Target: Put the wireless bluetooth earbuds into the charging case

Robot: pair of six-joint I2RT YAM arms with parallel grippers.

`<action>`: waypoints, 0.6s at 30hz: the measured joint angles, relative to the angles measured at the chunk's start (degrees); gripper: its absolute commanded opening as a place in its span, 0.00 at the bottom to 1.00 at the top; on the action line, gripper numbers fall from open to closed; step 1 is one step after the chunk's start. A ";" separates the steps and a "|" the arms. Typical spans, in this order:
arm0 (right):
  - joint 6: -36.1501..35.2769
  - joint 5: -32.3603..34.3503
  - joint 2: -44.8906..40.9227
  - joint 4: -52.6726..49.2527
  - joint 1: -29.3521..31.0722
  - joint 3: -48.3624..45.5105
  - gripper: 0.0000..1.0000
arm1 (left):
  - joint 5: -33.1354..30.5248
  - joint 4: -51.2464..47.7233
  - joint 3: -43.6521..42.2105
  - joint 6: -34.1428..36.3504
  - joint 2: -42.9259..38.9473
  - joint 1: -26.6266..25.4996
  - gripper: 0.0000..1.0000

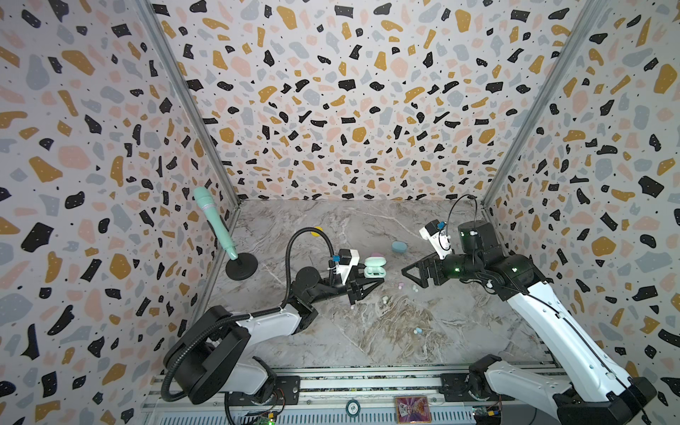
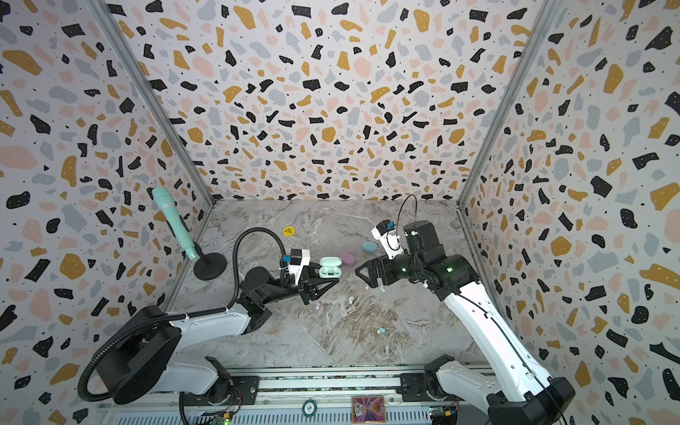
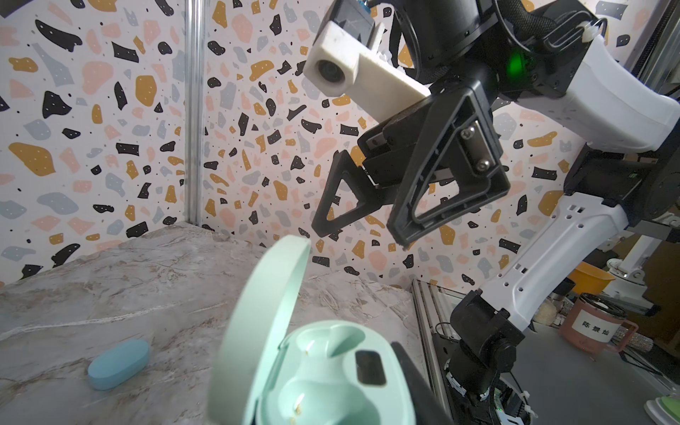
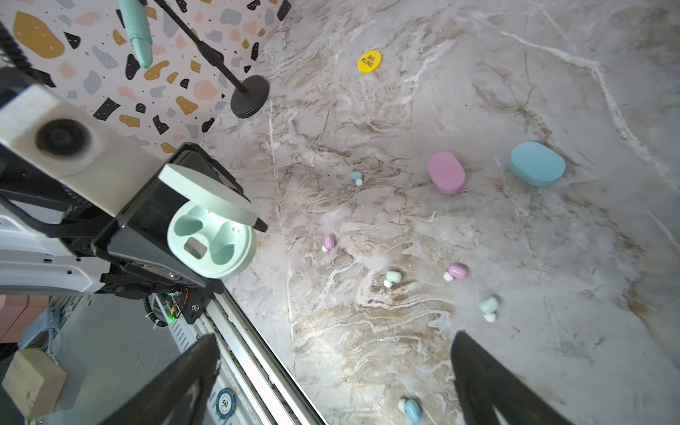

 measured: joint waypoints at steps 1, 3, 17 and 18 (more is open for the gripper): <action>0.09 0.09 0.00 0.83 1.20 0.00 0.99 | 0.02 0.09 -0.17 -0.13 -0.02 0.00 0.11; 0.02 0.17 0.17 2.40 4.00 0.09 1.00 | 0.11 0.26 -0.76 -0.37 -0.04 0.00 0.11; -4.00 3.85 10.38 5.99 9.79 4.42 0.88 | 0.70 -1.01 -1.70 -0.33 -2.60 -0.50 0.10; -4.28 4.02 10.84 6.25 9.81 5.09 0.87 | 0.70 -1.27 -1.73 -0.11 -2.78 -0.81 0.10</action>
